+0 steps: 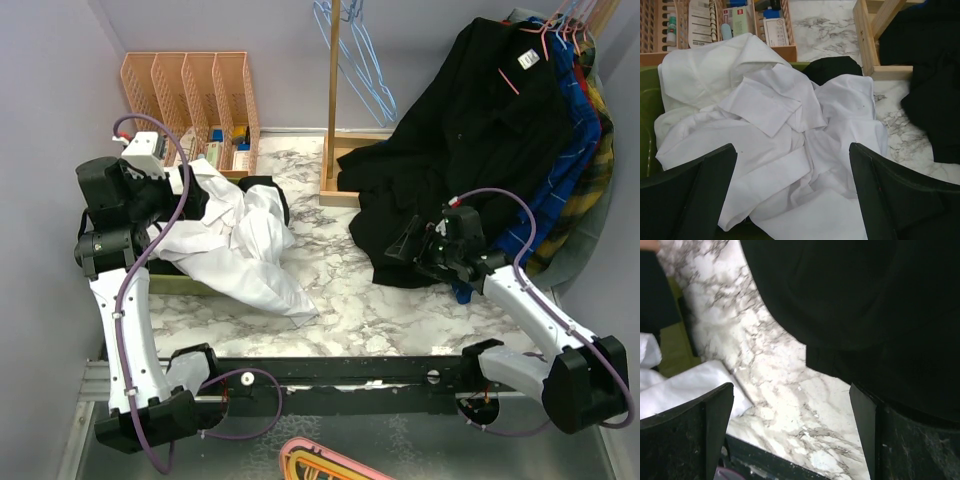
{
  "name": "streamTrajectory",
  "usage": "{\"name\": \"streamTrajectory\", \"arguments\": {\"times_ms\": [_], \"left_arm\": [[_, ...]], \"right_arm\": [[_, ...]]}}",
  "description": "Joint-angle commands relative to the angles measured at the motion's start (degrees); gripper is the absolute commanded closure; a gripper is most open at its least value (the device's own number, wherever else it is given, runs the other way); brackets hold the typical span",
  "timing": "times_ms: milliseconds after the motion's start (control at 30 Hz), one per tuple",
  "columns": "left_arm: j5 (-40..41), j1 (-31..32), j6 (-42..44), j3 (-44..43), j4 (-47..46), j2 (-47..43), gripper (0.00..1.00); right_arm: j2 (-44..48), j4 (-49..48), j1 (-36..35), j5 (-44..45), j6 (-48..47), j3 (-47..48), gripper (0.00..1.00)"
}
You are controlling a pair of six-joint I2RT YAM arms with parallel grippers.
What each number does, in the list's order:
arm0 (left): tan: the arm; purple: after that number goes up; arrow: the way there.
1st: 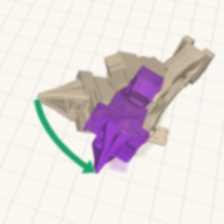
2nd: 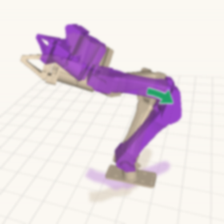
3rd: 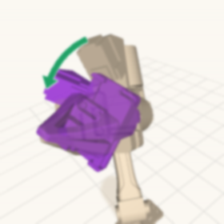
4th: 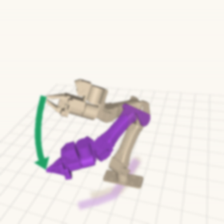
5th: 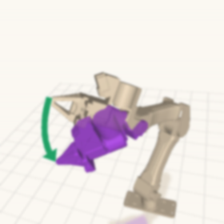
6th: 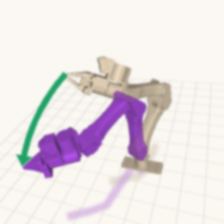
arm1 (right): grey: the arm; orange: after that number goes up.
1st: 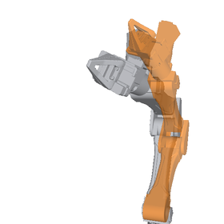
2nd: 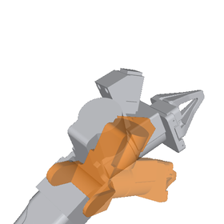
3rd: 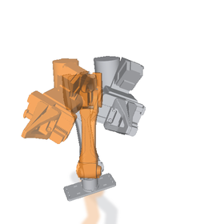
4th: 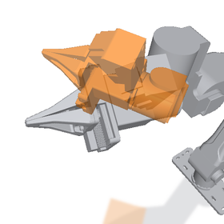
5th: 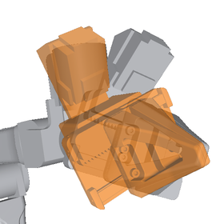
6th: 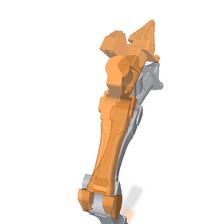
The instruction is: Place the shirt on the hanger
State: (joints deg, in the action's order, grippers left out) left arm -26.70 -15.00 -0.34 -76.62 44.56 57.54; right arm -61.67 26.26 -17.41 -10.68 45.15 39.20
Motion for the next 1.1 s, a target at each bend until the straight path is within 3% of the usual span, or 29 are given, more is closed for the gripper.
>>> {"name": "streamTrajectory", "arguments": {"times_ms": [0,100,300,433,567,700,833,933,1067], "left_arm": [[0.05,-0.22,4.34,-0.13,-0.38,-1.05,0.01],[-7.74,-0.11,16.89,1.20,3.33,-0.86,0.05],[-15.14,-0.14,20.59,-0.37,8.67,2.29,0.06],[-6.47,-0.14,17.41,-5.27,9.64,8.10,0.05],[1.24,-0.06,20.69,-12.48,10.76,13.09,0.03],[2.04,-0.04,24.34,-12.77,7.42,17.54,0.01],[-0.97,-0.11,26.95,-13.48,9.15,24.76,0.07],[2.88,-0.03,26.54,-10.50,1.57,25.57,0.07],[8.30,-0.07,29.95,-13.08,2.83,30.51,0.09]], "right_arm": [[1.53,-8.53,0.02,-11.57,-1.08,-3.30,0.00],[4.88,-14.85,0.02,-15.93,0.25,-7.25,0.00],[10.12,-20.99,0.03,-19.00,0.54,-11.20,0.00],[11.85,-18.91,0.05,-16.98,-0.97,-10.45,0.00],[13.05,-20.91,0.03,-18.79,0.76,-11.99,0.00],[14.20,-27.12,0.01,-20.99,5.31,-16.69,0.00],[14.16,-28.45,0.01,-22.16,6.94,-18.09,0.00],[15.49,-26.25,0.01,-21.48,5.90,-17.91,0.00],[18.55,-24.19,0.05,-19.71,4.97,-18.69,0.00]]}}
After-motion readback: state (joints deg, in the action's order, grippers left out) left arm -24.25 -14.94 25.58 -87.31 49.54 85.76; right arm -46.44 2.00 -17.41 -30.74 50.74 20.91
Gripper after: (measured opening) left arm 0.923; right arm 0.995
